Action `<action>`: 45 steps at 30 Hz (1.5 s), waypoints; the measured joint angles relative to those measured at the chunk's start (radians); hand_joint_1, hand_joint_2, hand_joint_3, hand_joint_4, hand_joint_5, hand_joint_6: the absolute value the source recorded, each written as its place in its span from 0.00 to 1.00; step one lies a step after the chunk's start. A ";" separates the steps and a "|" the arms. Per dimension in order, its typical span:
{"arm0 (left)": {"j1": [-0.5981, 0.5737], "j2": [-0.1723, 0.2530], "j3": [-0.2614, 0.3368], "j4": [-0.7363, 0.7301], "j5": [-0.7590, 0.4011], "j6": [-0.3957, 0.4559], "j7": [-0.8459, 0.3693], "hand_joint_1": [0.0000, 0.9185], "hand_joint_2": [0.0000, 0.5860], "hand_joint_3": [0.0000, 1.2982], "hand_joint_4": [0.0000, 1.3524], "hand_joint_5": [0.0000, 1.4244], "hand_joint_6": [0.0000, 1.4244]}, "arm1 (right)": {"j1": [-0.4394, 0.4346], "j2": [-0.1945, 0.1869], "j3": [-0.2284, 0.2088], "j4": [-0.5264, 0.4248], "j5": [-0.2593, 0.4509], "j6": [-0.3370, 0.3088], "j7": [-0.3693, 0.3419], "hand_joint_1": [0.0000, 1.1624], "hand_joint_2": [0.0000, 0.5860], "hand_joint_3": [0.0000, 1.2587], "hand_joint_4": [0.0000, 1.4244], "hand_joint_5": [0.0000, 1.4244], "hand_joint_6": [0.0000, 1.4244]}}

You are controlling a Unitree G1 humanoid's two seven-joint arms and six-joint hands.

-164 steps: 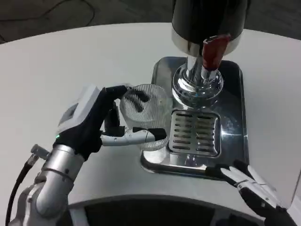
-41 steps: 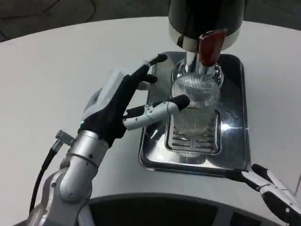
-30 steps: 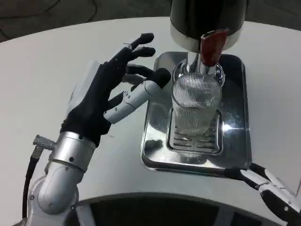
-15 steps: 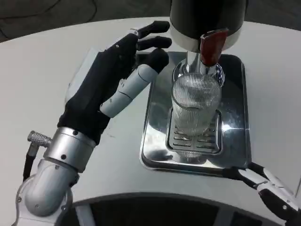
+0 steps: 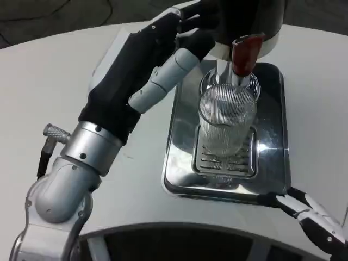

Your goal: Grasp the cup under the faucet to collect the drink, then remove the cup.

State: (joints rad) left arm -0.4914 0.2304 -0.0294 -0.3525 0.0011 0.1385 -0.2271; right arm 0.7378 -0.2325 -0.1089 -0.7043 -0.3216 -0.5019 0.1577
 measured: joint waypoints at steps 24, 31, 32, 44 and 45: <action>-0.111 -0.031 -0.057 0.137 0.001 0.005 -0.057 0.15 0.15 0.22 0.15 0.22 0.20 | -0.002 0.000 0.003 0.002 0.000 0.000 0.000 0.36 0.88 0.17 0.10 0.03 0.00; -0.114 -0.034 -0.065 0.147 0.002 -0.015 -0.065 0.15 0.15 0.21 0.15 0.22 0.19 | -0.002 0.000 0.009 0.002 0.000 0.001 0.000 0.36 0.88 0.18 0.10 0.03 0.00; -0.116 -0.034 -0.066 0.153 0.002 -0.019 -0.066 0.15 0.15 0.21 0.15 0.22 0.19 | -0.003 0.000 0.010 0.002 0.000 0.002 0.000 0.36 0.88 0.18 0.10 0.03 0.00; -0.152 -0.034 -0.073 0.213 0.005 -0.059 -0.084 0.15 0.15 0.21 0.15 0.21 0.18 | -0.014 -0.001 0.018 0.002 -0.001 0.016 0.001 0.36 0.88 0.18 0.10 0.03 0.00; -0.153 -0.034 -0.074 0.218 0.006 -0.064 -0.087 0.15 0.15 0.21 0.15 0.21 0.18 | -0.015 -0.001 0.018 0.002 -0.001 0.017 0.001 0.36 0.88 0.18 0.10 0.03 0.00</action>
State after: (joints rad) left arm -0.6447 0.1962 -0.1034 -0.1350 0.0075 0.0747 -0.3140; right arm 0.7232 -0.2336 -0.0912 -0.7023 -0.3228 -0.4847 0.1583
